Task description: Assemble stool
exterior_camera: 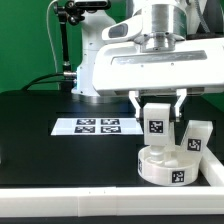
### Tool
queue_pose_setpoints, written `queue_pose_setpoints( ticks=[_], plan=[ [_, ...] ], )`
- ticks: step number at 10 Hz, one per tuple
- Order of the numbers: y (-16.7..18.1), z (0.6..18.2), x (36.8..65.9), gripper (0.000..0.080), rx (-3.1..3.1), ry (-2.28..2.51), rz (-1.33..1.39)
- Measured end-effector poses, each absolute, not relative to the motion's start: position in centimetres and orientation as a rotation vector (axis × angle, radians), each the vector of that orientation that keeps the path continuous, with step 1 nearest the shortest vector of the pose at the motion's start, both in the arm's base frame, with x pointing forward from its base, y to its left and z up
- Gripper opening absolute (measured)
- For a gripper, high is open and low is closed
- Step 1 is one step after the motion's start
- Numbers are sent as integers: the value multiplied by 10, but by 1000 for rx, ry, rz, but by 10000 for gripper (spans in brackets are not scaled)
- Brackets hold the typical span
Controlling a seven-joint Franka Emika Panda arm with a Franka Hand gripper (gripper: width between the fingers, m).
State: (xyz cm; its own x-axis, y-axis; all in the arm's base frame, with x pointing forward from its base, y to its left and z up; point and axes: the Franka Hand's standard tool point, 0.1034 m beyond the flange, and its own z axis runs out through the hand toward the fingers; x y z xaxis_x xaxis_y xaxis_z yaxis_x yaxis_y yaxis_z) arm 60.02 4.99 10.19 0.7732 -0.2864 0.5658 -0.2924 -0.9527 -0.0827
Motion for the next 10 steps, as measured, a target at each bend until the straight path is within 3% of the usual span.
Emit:
queue_pose_setpoints(
  ticks=[10],
  plan=[
    [52,87,583,340,2941,-437,911]
  ],
)
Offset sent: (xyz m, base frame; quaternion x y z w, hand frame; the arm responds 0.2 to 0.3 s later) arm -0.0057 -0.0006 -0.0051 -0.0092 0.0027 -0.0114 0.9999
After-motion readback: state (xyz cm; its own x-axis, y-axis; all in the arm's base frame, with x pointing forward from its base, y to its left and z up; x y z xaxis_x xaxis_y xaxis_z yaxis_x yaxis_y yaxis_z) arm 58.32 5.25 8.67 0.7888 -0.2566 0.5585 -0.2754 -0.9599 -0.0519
